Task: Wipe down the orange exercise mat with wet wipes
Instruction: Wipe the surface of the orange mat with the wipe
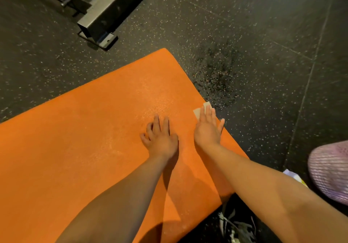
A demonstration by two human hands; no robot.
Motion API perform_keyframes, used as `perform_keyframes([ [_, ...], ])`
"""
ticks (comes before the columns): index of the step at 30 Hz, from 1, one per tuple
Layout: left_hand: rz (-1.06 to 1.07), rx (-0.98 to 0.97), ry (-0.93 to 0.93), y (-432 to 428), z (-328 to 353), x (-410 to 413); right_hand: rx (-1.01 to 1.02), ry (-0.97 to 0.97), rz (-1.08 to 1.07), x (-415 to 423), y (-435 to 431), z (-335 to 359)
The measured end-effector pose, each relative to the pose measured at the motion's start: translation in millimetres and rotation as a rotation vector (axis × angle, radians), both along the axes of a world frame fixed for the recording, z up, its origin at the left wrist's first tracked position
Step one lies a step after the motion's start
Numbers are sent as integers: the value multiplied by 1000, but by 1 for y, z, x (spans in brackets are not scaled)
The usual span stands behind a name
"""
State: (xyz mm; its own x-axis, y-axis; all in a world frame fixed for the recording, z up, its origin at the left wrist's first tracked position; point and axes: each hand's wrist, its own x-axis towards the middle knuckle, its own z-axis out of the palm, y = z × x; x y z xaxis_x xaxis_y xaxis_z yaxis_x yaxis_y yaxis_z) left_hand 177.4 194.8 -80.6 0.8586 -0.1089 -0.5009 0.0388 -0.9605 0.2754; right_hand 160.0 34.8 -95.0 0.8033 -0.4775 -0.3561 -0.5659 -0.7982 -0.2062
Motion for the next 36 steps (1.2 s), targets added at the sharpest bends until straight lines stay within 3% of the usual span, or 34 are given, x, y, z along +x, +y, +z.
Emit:
perform_keyframes([
  [3, 28, -20, -26, -2, -3, -3, 59, -32, 19, -1, 15, 4],
  [6, 53, -34, -50, -5, -5, -6, 108, -48, 319, -7, 31, 4],
  [8, 56, -44, -63, -3, -5, -5, 85, -44, 403, -7, 21, 3],
  [12, 23, -51, -117, 7, -9, -6, 49, -22, 24, 1, -9, 1],
  [14, 23, -46, -140, 7, -11, -5, 59, -30, -55, 4, -7, -1],
  [16, 28, -31, -161, 4, -13, -3, 92, -66, -8, 9, 4, -2],
  [22, 92, -56, -238, 4, -16, 23, 116, -98, 503, 31, 24, -6],
  [28, 83, -16, -179, 8, -19, 36, 54, -107, 225, 48, 21, -12],
  [33, 108, -83, -202, 13, -22, 32, 178, -133, 595, 46, 42, -9],
  [36, 93, -68, -197, 15, -22, 32, 78, -146, 516, 50, 13, -16],
])
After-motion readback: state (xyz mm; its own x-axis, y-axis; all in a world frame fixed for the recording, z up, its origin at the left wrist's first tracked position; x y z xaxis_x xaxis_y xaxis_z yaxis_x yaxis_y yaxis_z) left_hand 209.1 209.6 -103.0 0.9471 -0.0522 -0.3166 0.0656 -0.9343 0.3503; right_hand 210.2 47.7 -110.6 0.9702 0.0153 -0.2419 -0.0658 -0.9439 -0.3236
